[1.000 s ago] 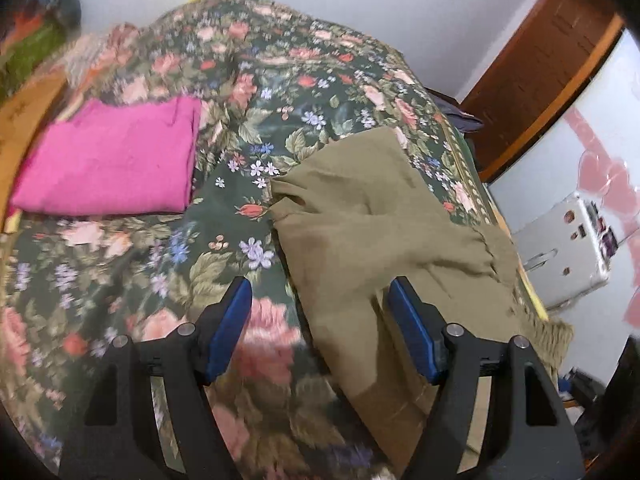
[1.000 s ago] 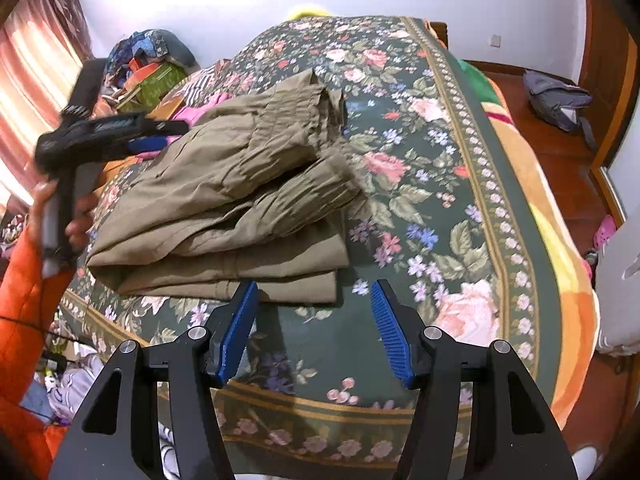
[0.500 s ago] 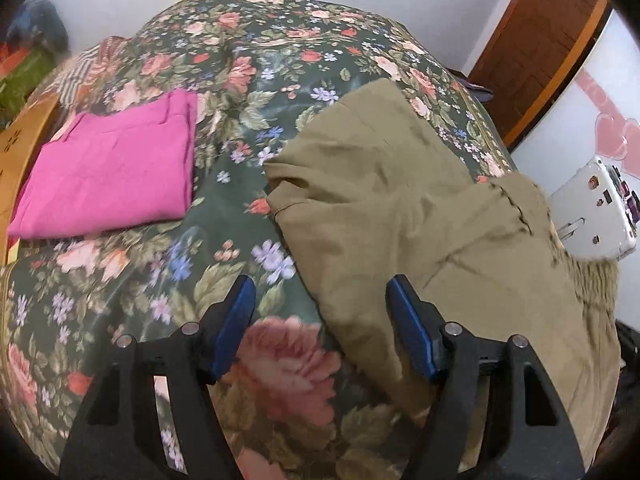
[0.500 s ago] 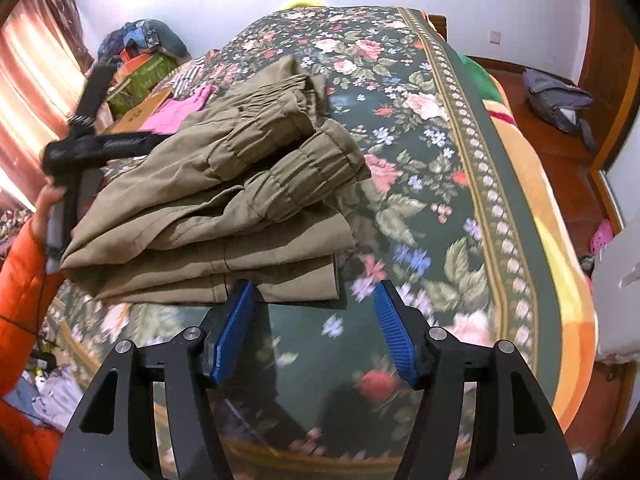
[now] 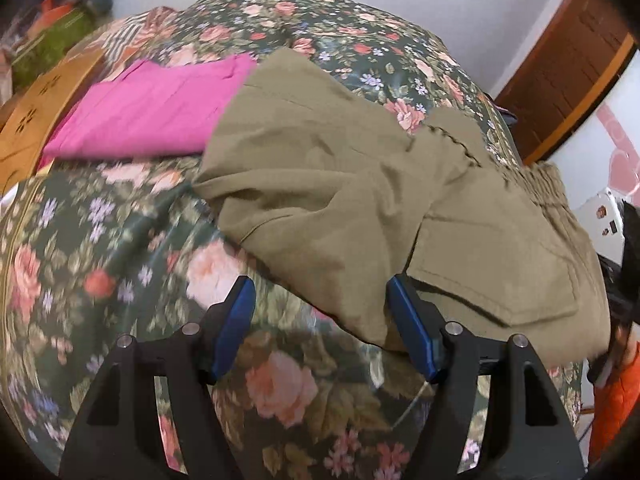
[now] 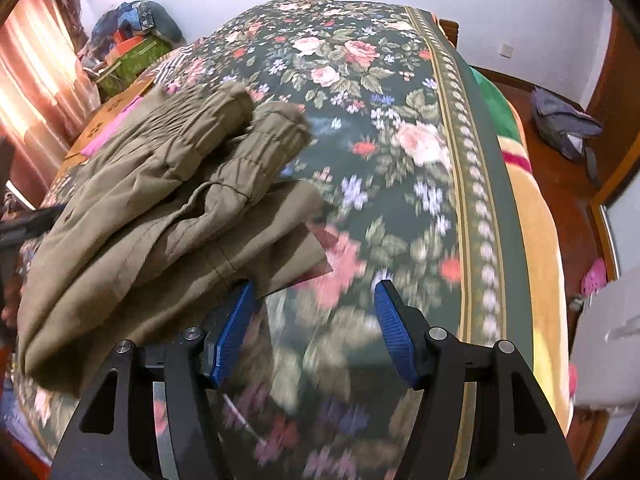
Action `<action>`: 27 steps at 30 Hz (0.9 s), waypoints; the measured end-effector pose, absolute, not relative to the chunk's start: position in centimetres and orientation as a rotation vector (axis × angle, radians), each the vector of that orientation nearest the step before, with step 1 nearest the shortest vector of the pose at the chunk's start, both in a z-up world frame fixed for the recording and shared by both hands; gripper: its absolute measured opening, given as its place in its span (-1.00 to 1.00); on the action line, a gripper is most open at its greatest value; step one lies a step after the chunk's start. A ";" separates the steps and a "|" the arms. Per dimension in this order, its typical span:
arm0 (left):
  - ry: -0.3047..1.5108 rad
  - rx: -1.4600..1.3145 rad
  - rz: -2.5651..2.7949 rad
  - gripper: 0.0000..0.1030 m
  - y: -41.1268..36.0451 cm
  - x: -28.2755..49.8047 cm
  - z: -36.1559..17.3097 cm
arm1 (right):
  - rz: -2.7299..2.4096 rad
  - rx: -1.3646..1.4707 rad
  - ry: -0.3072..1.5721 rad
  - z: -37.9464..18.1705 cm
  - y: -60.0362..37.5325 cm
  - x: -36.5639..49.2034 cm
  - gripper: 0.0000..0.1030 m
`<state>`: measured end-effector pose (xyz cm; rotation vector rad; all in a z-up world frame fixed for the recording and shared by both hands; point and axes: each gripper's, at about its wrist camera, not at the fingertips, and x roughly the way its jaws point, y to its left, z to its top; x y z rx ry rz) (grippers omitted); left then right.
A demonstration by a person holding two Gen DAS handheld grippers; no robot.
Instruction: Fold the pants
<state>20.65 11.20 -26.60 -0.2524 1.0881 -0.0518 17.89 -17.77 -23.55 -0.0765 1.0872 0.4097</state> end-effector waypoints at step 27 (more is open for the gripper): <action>0.984 -0.217 0.067 0.33 14.2 18.8 -22.0 | 0.416 -0.042 0.874 -16.0 -16.7 16.0 0.14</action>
